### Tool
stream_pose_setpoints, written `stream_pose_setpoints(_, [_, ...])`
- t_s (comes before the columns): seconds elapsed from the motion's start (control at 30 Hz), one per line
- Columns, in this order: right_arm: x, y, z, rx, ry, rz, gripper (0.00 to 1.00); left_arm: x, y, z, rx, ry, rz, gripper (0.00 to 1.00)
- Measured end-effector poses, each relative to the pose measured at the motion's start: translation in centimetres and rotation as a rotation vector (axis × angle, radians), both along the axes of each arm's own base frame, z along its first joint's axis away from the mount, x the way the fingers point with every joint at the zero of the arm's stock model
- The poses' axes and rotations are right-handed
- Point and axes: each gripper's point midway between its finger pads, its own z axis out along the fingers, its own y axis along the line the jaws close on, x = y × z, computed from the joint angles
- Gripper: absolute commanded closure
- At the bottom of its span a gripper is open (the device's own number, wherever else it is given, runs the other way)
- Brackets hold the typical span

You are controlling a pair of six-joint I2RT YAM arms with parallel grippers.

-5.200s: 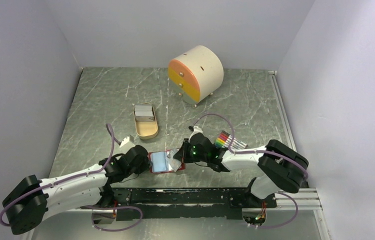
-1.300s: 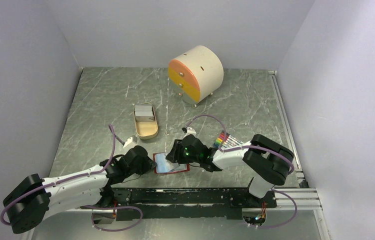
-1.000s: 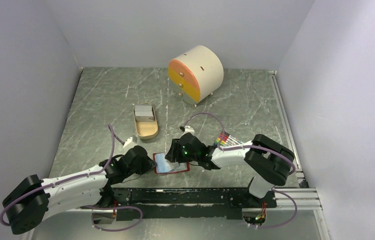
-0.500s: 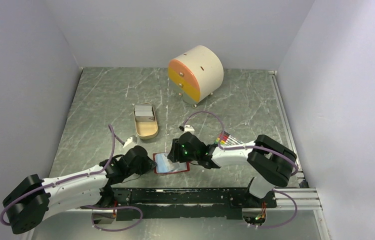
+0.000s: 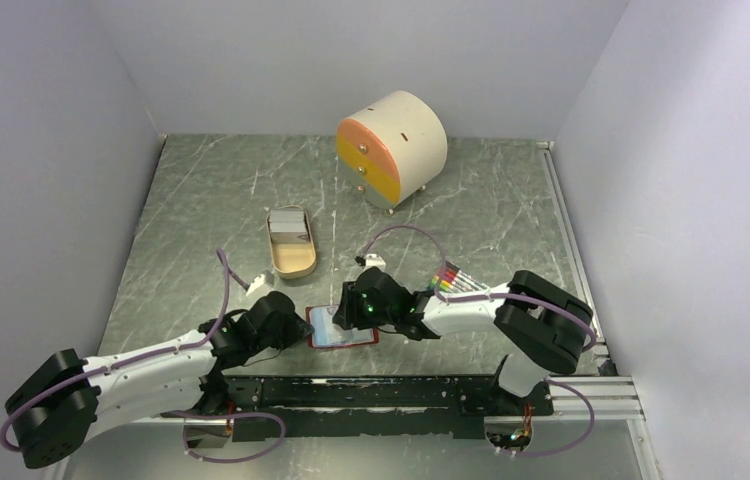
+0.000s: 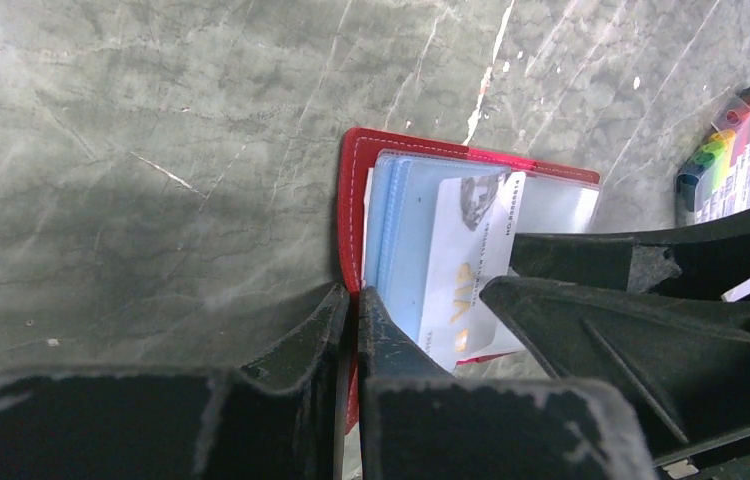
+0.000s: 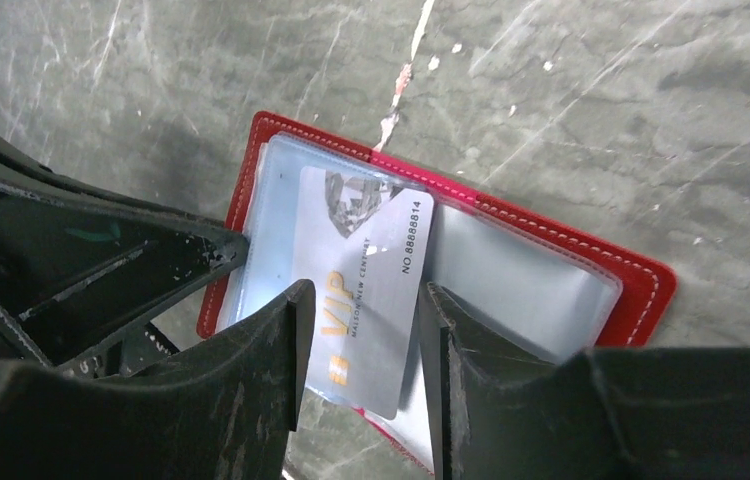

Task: Put the credit cards into the card holder
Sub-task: Insert the credit card into the card holder.

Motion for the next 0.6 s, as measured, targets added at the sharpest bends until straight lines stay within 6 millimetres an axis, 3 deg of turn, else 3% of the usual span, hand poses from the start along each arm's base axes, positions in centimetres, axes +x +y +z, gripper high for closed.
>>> stream_pose_setpoints(0.6, [-1.2,1.2,-0.2,0.039,0.029,0.058,0.62,0.0,0.1,-0.1,0.011,-0.002,-0.007,0.91])
